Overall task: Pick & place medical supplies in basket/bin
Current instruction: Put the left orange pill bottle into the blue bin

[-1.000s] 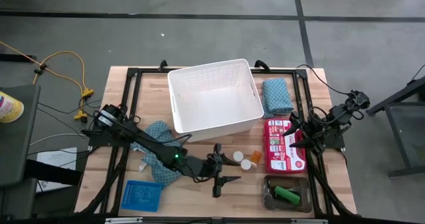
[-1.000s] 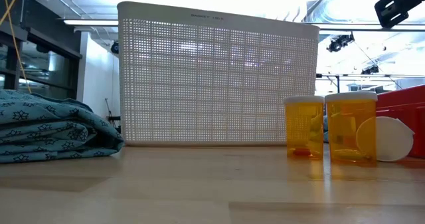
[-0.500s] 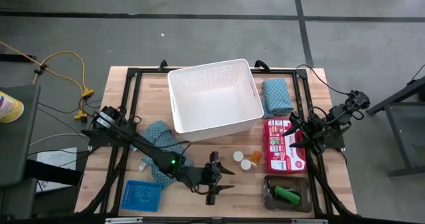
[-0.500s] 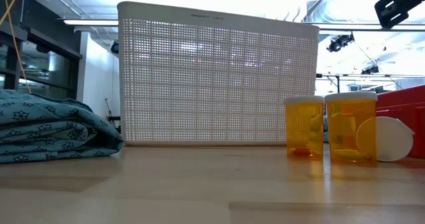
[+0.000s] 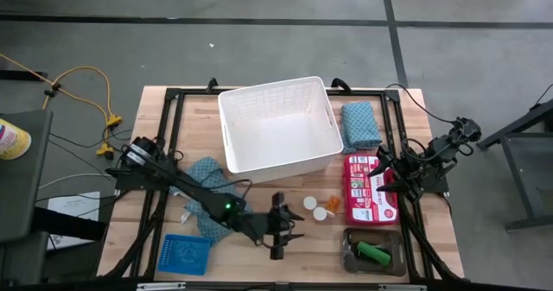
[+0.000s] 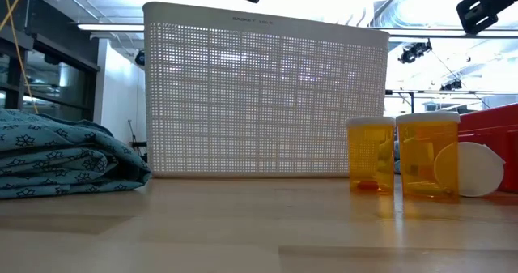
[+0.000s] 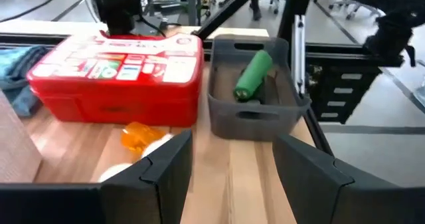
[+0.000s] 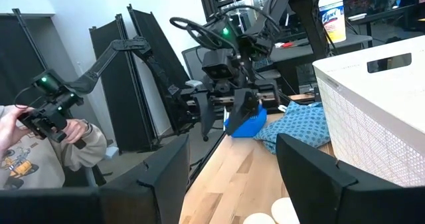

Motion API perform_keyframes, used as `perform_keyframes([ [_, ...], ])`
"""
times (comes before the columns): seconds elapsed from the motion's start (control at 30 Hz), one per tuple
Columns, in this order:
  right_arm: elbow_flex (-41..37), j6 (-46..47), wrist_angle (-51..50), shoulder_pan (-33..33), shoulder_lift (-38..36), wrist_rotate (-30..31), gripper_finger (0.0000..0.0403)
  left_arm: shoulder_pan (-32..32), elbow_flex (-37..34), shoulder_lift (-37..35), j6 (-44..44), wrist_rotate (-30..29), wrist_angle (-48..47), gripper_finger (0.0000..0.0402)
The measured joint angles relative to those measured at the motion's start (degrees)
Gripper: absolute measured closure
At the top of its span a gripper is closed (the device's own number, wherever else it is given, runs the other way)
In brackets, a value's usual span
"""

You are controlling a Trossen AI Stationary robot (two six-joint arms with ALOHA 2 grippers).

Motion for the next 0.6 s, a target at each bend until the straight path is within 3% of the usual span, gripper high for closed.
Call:
perform_keyframes([
  [0.33, 0.00, 0.00, 0.00, 0.01, 0.02, 0.01, 0.0192, 1.79, 7.44, -0.02, 0.18, 0.01, -17.97, 0.0199],
  [0.6, 0.00, 0.00, 0.00, 0.00, 0.02, 0.02, 0.0192, 2.95, 8.07, 0.00, 0.26, -1.50, -19.46, 0.0199],
])
